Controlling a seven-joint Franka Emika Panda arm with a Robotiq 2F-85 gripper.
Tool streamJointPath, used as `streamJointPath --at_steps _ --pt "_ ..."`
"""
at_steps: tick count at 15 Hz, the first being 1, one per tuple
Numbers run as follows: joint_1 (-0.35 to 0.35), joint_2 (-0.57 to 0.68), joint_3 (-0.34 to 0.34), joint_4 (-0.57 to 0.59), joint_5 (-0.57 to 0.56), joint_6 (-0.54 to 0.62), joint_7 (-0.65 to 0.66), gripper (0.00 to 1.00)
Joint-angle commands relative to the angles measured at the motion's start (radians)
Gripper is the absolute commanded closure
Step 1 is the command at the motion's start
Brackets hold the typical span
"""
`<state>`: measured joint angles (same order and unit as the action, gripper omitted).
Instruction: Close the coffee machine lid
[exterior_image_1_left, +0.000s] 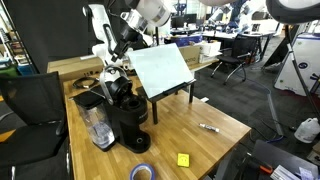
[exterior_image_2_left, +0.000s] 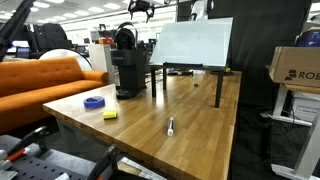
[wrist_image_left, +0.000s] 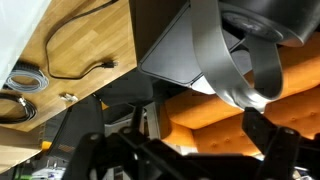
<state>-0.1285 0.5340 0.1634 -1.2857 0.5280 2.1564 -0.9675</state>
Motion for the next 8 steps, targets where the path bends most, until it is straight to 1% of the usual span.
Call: streamJointPath --at_steps 1,4,8 --pt "-0.003 -0.019 0.022 -0.086 0.01 0.143 -0.048 0.0" --pt "-0.007 -0.022 0.041 -0.126 0.007 0.242 -0.067 0.0" --pt "-0.009 -0.035 0.058 -0.15 0.004 0.291 -0.091 0.0"
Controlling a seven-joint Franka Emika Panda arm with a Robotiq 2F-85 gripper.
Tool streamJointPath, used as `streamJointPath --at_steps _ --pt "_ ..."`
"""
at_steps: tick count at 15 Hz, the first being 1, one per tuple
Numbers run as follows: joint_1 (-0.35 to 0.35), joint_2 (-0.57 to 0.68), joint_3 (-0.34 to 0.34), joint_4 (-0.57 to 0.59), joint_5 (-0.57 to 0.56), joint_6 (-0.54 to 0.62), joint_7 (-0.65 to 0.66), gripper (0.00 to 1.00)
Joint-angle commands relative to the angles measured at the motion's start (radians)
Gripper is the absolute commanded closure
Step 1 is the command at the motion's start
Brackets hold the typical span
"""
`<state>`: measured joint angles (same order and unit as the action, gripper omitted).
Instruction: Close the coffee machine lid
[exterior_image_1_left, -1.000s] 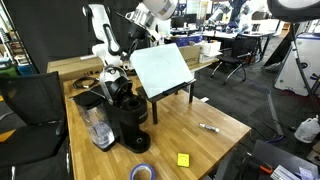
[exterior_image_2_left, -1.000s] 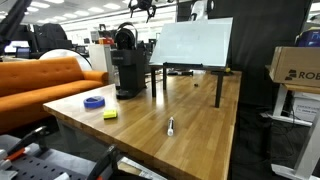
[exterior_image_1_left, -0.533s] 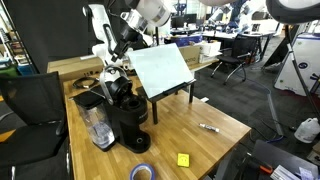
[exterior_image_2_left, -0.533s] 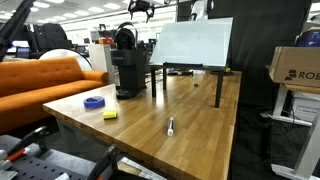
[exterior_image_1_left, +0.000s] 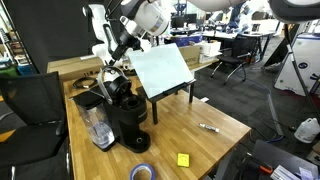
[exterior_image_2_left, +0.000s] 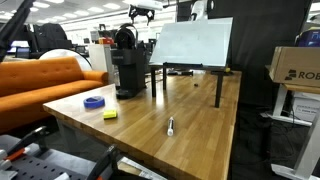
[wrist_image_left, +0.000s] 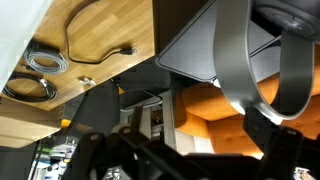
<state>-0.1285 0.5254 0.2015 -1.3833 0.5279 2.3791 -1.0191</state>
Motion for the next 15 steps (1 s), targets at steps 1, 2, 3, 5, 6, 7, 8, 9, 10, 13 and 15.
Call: streamJointPath --at_steps 1,2,3,5,6,7,8,9,10,13,15 --pt "-0.01 -0.03 0.022 -0.057 0.002 0.074 -0.043 0.0" --pt "-0.009 -0.036 0.023 -0.064 0.002 0.081 -0.044 0.0" --pt "-0.008 -0.044 0.022 -0.072 0.001 0.079 -0.047 0.0" --pt "-0.006 -0.07 0.022 -0.097 0.0 0.079 -0.047 0.0" --pt "-0.007 -0.085 0.025 -0.108 0.003 0.077 -0.048 0.0" --pt "-0.007 -0.103 0.026 -0.121 0.005 0.075 -0.045 0.0" --pt "-0.008 -0.116 0.031 -0.131 0.01 0.078 -0.053 0.0" --pt "-0.009 -0.129 0.036 -0.14 0.016 0.084 -0.06 0.0" --pt "-0.008 -0.137 0.037 -0.148 0.019 0.093 -0.065 0.0" --pt "-0.008 -0.145 0.032 -0.163 0.018 0.129 -0.073 0.0" --pt "-0.01 -0.136 0.03 -0.169 0.016 0.162 -0.08 0.0"
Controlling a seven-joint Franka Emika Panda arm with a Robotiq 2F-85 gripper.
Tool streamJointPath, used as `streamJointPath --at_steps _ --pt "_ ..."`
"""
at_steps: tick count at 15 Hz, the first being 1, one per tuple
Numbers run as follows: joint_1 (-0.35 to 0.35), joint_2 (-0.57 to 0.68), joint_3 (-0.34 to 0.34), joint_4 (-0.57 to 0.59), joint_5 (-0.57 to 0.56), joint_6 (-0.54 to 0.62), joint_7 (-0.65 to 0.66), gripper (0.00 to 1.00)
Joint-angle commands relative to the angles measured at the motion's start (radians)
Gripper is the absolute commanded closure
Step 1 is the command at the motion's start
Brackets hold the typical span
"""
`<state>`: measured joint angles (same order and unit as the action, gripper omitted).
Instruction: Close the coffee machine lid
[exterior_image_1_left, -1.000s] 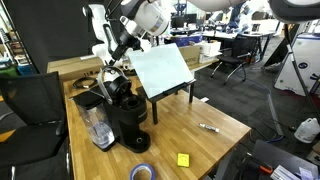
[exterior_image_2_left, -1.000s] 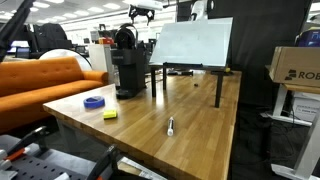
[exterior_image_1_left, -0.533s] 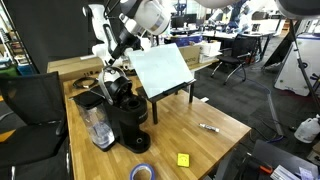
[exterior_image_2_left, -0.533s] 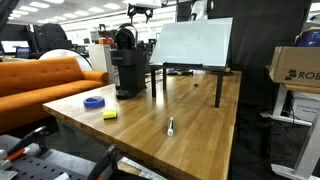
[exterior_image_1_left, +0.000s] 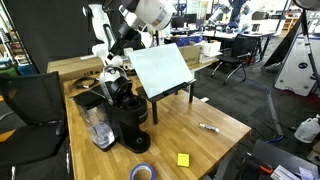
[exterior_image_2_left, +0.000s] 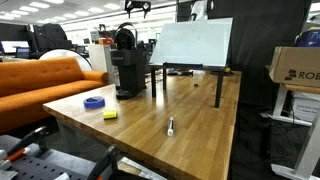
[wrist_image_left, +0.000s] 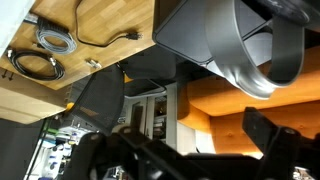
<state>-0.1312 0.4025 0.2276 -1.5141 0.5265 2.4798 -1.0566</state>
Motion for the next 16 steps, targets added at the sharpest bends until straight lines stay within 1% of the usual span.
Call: streamJointPath --at_steps 1,4,9,13,16 --pt "-0.009 -0.006 0.006 -0.04 0.018 0.079 -0.047 0.0" --pt "-0.017 0.01 0.017 -0.049 0.024 0.137 -0.063 0.0" --pt "-0.034 0.034 0.042 -0.062 0.036 0.201 -0.091 0.0" --pt "-0.052 0.048 0.064 -0.074 0.038 0.222 -0.095 0.0" --pt "-0.067 0.043 0.075 -0.096 0.037 0.212 -0.099 0.0"
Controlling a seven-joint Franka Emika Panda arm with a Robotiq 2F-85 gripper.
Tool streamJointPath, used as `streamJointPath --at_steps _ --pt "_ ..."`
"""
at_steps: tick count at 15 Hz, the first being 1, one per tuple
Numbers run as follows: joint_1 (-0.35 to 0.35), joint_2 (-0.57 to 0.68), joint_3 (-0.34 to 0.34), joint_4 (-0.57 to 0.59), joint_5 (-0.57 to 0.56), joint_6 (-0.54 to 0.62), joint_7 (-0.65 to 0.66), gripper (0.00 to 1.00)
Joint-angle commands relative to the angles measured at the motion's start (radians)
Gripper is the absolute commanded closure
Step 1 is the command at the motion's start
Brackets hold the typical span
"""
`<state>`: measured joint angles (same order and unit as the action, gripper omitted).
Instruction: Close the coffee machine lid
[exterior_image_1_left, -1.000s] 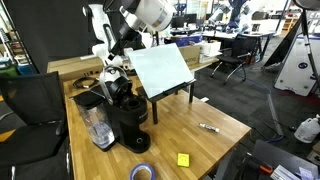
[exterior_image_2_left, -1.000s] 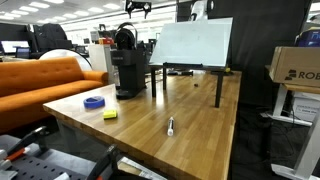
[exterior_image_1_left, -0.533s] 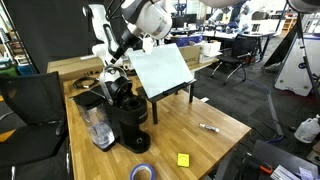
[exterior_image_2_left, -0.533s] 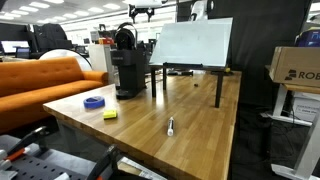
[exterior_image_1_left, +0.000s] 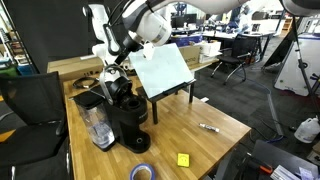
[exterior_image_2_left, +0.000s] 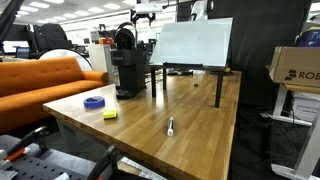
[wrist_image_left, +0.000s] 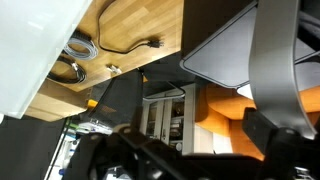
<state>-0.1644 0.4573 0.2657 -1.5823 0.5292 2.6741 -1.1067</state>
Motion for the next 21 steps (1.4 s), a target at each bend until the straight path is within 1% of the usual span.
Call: streamJointPath --at_steps 1,7,11,17,21 --pt "-0.039 -0.015 0.04 -0.034 0.035 0.012 -0.049 0.0" --pt "-0.063 -0.058 0.047 -0.076 0.036 -0.056 -0.048 0.0" --pt "-0.075 -0.101 0.047 -0.11 0.072 -0.144 -0.069 0.0" --pt "-0.047 -0.18 -0.016 -0.192 0.127 -0.3 -0.101 0.0" --pt "-0.023 -0.22 -0.064 -0.25 0.115 -0.389 -0.094 0.0"
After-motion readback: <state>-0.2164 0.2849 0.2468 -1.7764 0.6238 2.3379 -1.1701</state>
